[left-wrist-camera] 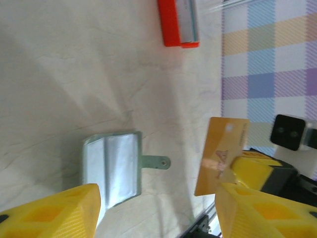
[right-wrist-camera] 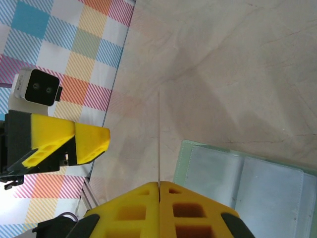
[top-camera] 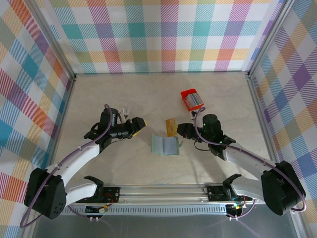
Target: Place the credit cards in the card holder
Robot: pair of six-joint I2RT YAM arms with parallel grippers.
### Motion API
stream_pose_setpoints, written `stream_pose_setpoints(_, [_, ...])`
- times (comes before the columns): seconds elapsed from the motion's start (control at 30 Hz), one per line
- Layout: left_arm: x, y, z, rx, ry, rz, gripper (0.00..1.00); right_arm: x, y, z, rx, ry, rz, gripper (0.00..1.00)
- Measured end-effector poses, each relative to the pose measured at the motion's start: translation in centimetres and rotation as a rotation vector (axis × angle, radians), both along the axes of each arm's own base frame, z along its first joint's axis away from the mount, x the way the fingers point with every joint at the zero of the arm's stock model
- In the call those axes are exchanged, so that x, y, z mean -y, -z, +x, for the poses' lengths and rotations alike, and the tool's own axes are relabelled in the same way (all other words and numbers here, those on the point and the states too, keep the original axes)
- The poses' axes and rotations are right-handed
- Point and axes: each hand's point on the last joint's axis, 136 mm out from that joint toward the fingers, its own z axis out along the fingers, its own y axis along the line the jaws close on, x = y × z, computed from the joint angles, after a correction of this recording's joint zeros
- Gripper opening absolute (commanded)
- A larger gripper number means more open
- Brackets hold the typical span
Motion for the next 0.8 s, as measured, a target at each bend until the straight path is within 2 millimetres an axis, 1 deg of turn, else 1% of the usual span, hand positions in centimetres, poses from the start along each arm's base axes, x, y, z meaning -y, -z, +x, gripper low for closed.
stream_pose_setpoints(0.13, [-0.3, 1.1, -0.7, -0.022, 0.010, 0.055, 0.61, -0.4, 0.8, -0.3, 0.002, -0.006, -0.019, 0.00])
stream_pose_setpoints(0.23, [-0.4, 1.8, -1.1, -0.033, 0.026, 0.081, 0.56, -0.6, 1.2, -0.3, 0.000, -0.008, -0.029, 0.00])
stream_pose_setpoints(0.33, [0.3, 2.7, -1.8, -0.050, 0.065, 0.107, 0.51, -1.0, 1.6, -0.4, 0.000, -0.008, -0.039, 0.00])
stream_pose_setpoints(0.43, [1.1, 3.4, -2.3, -0.057, 0.102, 0.125, 0.44, -1.5, 2.0, -0.9, 0.002, -0.015, -0.052, 0.00])
stream_pose_setpoints(0.6, [2.2, 4.2, -2.8, -0.074, 0.135, 0.131, 0.24, -1.3, 3.7, -1.5, -0.022, -0.001, -0.084, 0.00])
stream_pose_setpoints(0.67, [2.7, 4.5, -2.8, -0.080, 0.143, 0.130, 0.18, -1.0, 4.3, -1.5, -0.033, 0.014, -0.093, 0.00])
stream_pose_setpoints(0.8, [3.8, 5.3, -2.6, -0.095, 0.164, 0.130, 0.14, -0.8, 4.5, -1.3, -0.034, 0.033, -0.104, 0.00])
